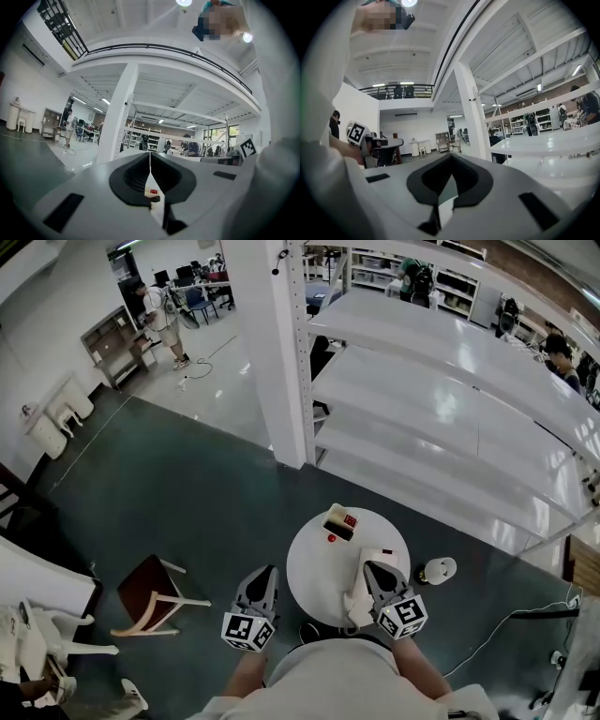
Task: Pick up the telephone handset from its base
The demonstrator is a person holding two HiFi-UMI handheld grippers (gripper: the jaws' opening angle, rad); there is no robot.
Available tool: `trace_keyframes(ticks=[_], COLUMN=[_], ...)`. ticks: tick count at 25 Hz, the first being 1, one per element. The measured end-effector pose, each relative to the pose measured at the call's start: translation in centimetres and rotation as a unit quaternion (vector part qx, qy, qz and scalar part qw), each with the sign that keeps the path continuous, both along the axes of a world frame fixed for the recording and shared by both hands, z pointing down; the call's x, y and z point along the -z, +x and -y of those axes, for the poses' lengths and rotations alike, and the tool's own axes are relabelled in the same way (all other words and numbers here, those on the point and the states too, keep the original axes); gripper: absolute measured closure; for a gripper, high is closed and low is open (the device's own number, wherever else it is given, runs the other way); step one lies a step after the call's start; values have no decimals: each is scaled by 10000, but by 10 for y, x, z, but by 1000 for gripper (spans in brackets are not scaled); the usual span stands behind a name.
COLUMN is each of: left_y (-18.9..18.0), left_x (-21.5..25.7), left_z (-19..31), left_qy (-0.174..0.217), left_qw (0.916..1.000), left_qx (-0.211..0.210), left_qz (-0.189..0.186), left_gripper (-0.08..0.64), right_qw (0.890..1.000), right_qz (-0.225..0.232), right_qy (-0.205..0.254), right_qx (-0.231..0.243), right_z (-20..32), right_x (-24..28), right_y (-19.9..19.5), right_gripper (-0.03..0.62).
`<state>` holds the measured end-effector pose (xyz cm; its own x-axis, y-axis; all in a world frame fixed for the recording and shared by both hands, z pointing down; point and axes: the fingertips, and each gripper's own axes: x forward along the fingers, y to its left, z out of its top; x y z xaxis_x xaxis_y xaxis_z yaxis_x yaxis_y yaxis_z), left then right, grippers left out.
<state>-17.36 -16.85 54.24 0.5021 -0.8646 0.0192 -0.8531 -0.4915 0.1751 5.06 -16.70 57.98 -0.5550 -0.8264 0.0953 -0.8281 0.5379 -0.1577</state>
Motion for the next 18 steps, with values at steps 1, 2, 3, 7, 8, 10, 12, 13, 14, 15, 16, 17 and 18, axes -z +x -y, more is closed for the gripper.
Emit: trace_keyframes(ticks=[1,2,3,7,8,10,12,13,14,15,16,17,18], left_y=[1,2,3,6,7,7,7,7,7,6,5,5,4], left_x=[0,-1,-1,-4,-5,-5,-4,-4,-5,-5,-6,-6,-6], left_z=[0,1,1,2,2,4,5,5,6,6,6,6,6], left_qy=[-2,-5,-10,-43,-53,-74,-90,-92,-95,-98,-102,-108,-116], left_qw=[10000,10000,10000,10000,10000,10000,9999,9999,9999,9999,9999,9999,9999], left_qx=[-2,-1,2,5,6,15,26,30,35,43,53,65,80], left_qz=[7,11,15,28,29,33,42,51,60,65,68,69,69], left_gripper=[538,538,538,538,538,538,538,538,538,538,538,538,538], right_qw=[10000,9999,9996,9979,9973,9958,9944,9934,9923,9911,9900,9889,9878], right_qz=[-49,-96,-142,-265,-275,-269,-229,-214,-204,-201,-206,-215,-217], right_qy=[-67,-142,-222,-570,-671,-849,-1005,-1097,-1190,-1276,-1356,-1433,-1507], right_qx=[-10,-22,-37,-123,-148,-192,-237,-265,-291,-309,-319,-323,-325], right_z=[-1,-2,-2,-5,-5,-5,-4,-5,-5,-6,-6,-7,-7], right_x=[-7,-15,-23,-57,-65,-82,-97,-106,-114,-123,-130,-136,-142], right_y=[2,4,6,15,16,20,24,27,29,32,33,35,36], right_gripper=[584,584,584,583,581,567,539,529,518,503,487,468,449])
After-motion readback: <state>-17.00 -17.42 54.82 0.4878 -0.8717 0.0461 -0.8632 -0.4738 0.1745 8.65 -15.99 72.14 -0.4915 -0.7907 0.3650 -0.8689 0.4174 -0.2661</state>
